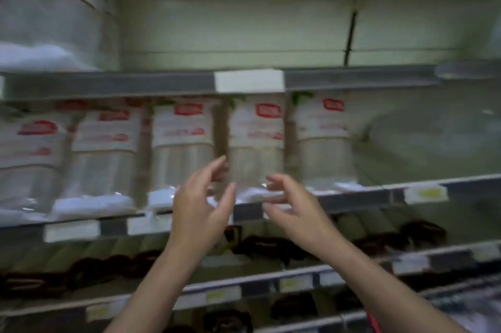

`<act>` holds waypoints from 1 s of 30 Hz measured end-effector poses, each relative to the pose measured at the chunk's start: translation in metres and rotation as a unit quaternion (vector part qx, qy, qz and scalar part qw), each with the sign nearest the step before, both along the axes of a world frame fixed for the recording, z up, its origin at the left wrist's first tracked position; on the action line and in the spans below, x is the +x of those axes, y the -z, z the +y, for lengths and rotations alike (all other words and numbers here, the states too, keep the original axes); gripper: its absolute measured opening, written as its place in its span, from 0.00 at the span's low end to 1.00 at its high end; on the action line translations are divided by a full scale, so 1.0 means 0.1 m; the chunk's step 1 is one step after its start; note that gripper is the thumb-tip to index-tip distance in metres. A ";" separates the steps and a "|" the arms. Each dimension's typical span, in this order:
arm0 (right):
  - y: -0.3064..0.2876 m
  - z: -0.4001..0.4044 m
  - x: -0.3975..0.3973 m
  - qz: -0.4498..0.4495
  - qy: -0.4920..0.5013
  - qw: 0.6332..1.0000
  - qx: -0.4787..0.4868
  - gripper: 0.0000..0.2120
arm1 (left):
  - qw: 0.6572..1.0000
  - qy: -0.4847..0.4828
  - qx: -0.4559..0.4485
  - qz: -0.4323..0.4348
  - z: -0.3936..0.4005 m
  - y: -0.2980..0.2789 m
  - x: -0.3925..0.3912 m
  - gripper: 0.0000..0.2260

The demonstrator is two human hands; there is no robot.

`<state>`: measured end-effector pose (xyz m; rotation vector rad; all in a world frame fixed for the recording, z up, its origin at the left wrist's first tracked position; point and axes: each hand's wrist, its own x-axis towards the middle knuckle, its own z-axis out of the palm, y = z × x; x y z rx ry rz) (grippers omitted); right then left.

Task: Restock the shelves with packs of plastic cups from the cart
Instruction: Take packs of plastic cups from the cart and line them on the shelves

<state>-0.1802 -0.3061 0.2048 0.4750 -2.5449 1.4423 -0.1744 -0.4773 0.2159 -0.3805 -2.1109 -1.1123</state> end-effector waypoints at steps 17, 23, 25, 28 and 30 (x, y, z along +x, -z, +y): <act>2.66 4.12 1.06 -0.442 0.222 0.866 -0.073 0.04 | 0.807 0.141 0.036 -0.572 3.95 2.46 0.54 0.16; 3.25 4.64 1.14 -0.533 0.255 0.804 -0.072 0.08 | 0.746 0.109 0.000 -0.657 4.31 2.85 0.71 0.16; 3.44 4.67 1.11 -0.545 0.246 0.801 -0.035 0.10 | 0.745 0.097 -0.017 -0.660 4.35 2.96 0.70 0.16; 3.65 4.61 1.02 -0.548 0.181 0.815 0.048 0.14 | 0.738 0.078 -0.023 -0.670 4.37 3.15 0.64 0.16; 3.74 4.53 0.94 -0.551 0.168 0.816 0.055 0.20 | 0.731 0.071 -0.042 -0.678 4.39 3.31 0.57 0.14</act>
